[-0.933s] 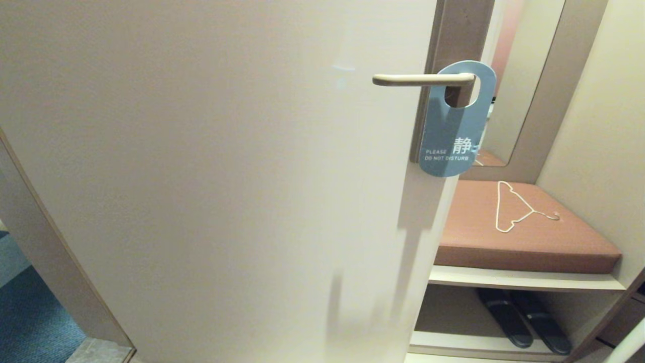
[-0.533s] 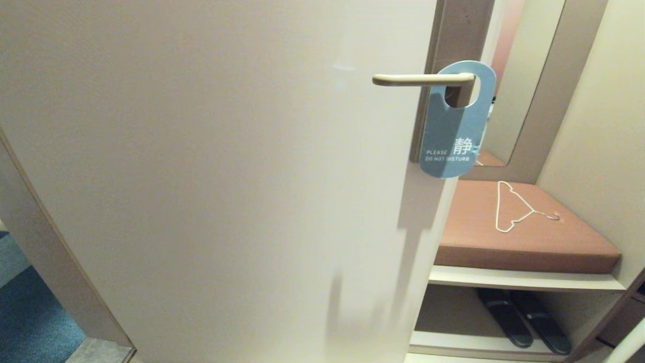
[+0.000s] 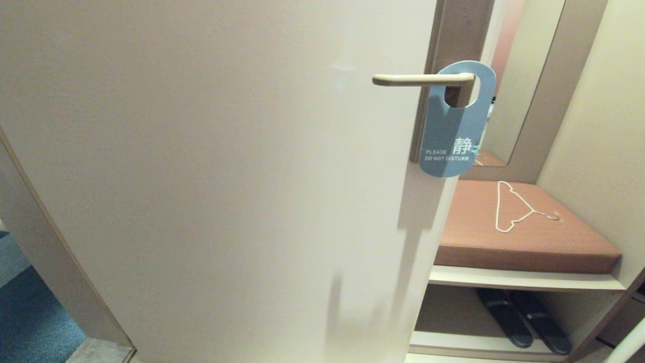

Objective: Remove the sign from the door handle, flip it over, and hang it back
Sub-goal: Take down the sign

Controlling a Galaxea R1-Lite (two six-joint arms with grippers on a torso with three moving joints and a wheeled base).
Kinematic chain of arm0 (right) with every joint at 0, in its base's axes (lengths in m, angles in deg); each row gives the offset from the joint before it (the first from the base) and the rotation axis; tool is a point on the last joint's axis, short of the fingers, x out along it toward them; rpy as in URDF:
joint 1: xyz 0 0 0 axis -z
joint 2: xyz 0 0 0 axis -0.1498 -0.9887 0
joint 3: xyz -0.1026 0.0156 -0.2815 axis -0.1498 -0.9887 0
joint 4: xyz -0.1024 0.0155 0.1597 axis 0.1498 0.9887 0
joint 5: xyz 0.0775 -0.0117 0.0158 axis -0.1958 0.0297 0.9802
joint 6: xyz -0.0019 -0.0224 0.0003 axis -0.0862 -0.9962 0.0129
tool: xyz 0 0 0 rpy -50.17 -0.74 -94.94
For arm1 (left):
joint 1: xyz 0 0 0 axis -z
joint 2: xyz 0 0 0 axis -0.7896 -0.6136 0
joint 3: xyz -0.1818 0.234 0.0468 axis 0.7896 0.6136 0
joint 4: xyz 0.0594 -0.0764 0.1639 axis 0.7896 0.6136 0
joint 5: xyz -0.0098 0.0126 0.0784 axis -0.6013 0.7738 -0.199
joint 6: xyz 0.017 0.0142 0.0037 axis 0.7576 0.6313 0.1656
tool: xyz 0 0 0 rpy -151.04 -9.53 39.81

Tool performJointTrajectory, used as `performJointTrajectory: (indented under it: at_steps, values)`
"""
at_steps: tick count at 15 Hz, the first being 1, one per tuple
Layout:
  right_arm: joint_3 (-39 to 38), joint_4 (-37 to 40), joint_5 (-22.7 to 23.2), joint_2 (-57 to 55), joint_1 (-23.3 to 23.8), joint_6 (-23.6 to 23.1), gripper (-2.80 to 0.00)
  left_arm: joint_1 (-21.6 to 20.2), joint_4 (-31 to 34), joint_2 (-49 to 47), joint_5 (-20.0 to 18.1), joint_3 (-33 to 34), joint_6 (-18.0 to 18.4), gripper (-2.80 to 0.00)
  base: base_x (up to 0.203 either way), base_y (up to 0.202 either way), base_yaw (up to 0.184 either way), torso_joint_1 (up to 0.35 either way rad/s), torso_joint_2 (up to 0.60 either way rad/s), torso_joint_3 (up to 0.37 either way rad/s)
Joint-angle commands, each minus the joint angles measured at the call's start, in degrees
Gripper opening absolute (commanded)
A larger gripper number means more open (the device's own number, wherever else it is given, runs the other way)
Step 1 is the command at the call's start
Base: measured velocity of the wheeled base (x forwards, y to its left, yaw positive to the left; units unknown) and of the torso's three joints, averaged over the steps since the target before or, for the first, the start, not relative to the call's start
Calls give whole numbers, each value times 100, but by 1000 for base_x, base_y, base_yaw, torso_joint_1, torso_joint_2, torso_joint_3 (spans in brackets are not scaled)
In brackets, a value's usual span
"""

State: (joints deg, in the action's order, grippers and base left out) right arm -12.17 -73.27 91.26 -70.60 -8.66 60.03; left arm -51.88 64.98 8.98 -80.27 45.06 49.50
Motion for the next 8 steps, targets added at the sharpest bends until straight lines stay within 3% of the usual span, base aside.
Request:
performJointTrajectory:
  at_steps: [1, 8]
  values:
    - [716, 324, -12, -596, -9, 1, -280, 0, -2, 0, 0, 0, -1, -280, 0, 0, 0, 0, 0, 0]
    - [2705, 428, 71, -3449, -20, 12, -280, 0, -2, 0, 0, 0, -1, -280, 0, 0, 0, 0, 0, 0]
